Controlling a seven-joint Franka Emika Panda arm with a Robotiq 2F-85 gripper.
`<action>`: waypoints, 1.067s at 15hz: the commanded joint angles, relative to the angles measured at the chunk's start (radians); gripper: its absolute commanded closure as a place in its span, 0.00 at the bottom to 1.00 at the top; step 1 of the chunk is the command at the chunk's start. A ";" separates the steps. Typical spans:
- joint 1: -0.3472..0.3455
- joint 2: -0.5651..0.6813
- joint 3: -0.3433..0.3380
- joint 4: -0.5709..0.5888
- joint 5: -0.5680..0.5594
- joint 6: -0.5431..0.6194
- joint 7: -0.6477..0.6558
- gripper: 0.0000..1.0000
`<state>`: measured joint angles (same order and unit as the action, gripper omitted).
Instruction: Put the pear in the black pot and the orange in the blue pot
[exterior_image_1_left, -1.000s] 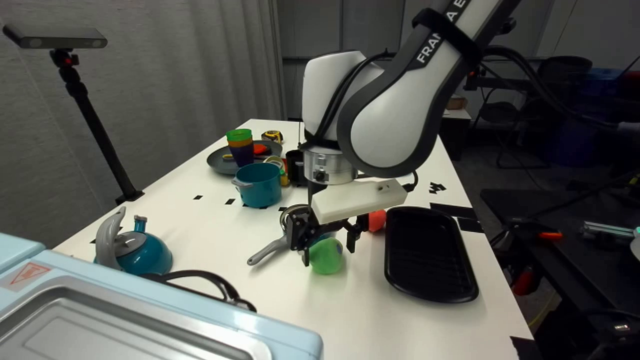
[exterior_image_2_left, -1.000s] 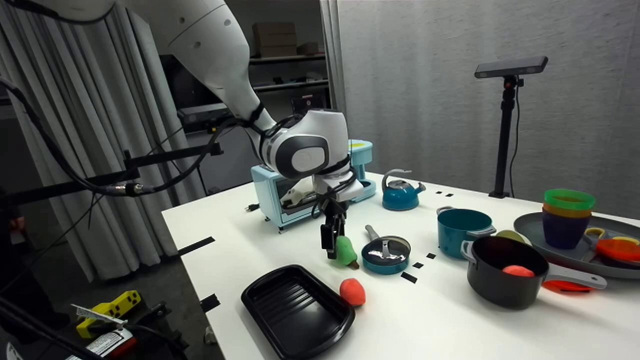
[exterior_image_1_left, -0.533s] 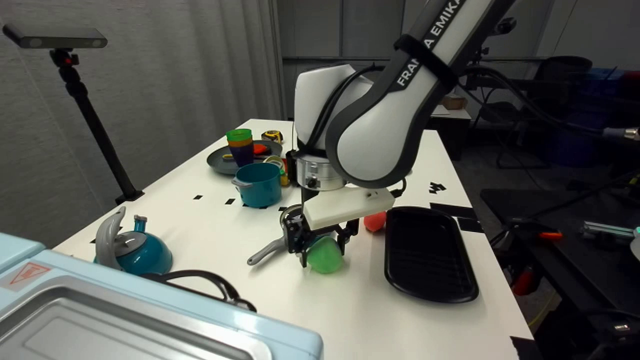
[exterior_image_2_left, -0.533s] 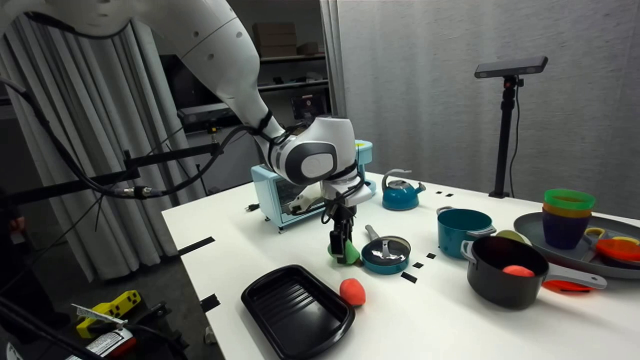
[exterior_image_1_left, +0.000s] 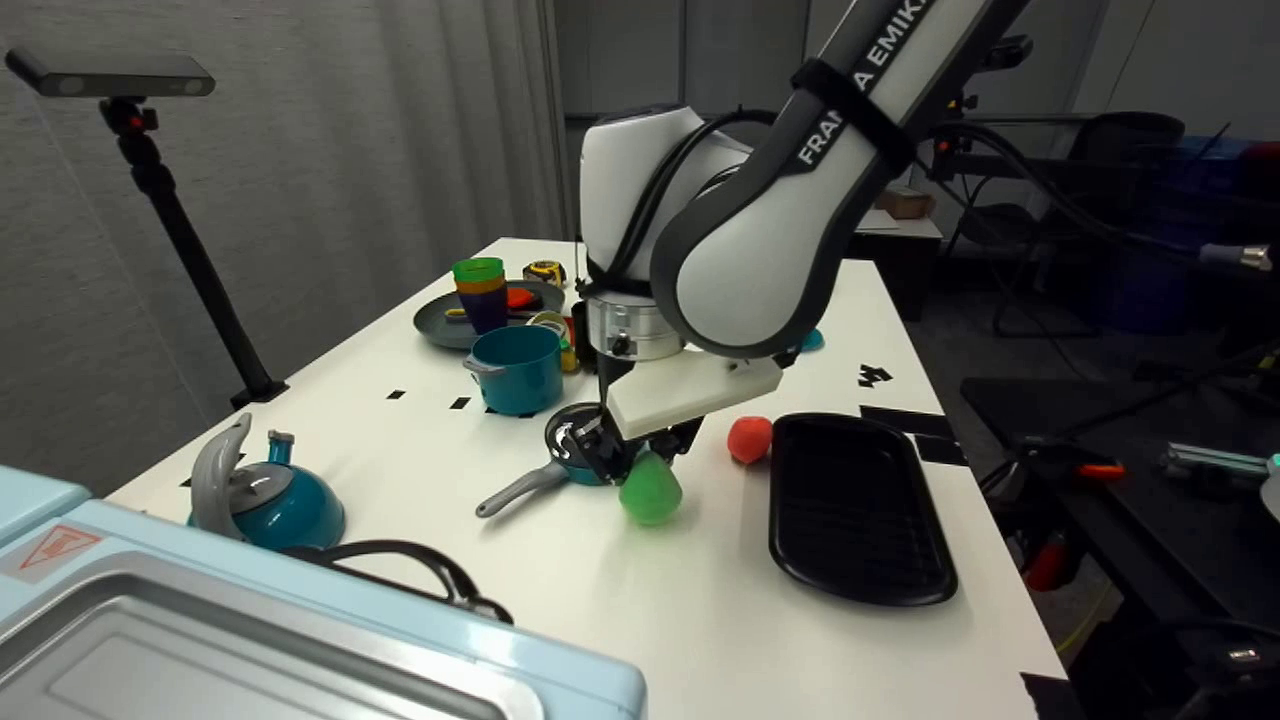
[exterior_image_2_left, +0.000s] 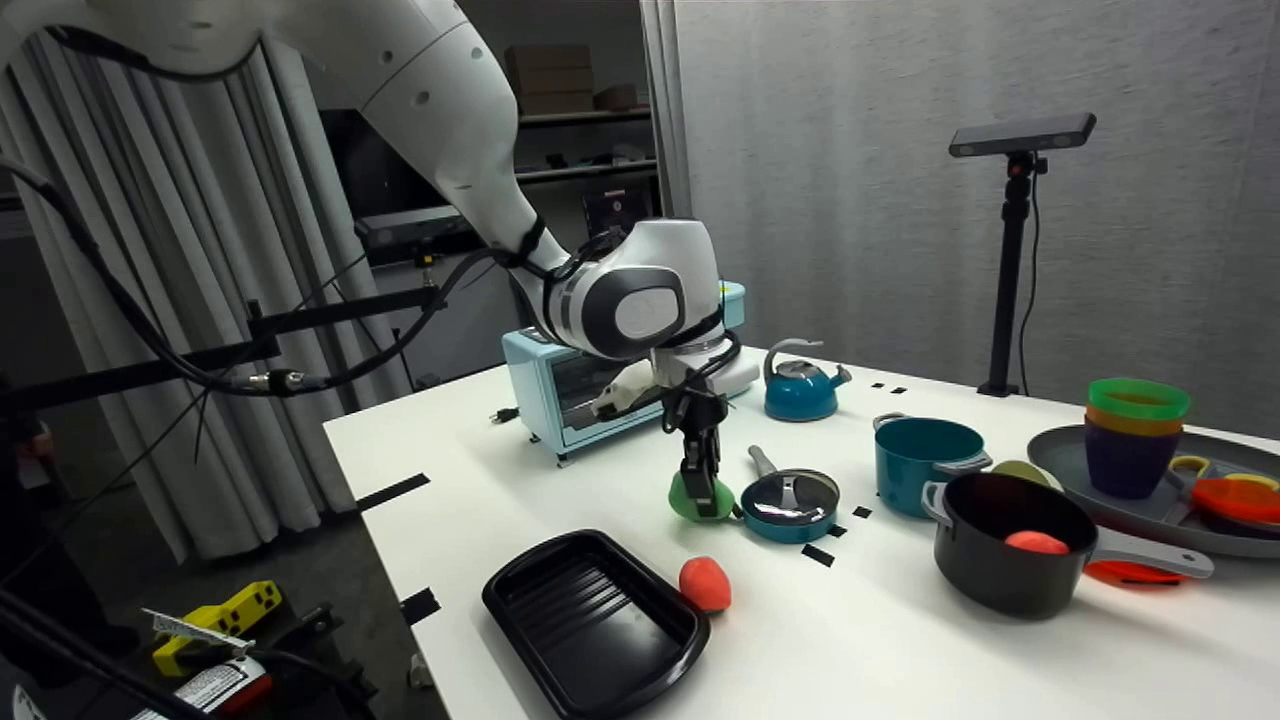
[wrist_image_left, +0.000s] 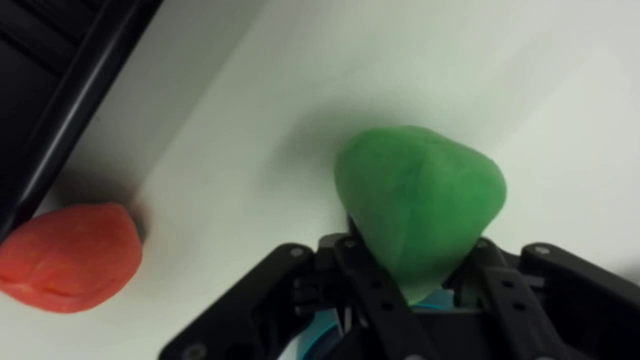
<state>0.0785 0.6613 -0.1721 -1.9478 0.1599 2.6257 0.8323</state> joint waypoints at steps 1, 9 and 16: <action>0.045 -0.105 -0.054 -0.063 -0.066 -0.074 0.026 0.93; 0.013 -0.301 -0.116 -0.072 -0.193 -0.127 0.052 0.96; -0.093 -0.328 -0.155 0.005 -0.249 -0.119 0.035 0.96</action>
<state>0.0295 0.3375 -0.3318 -1.9740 -0.0626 2.5144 0.8637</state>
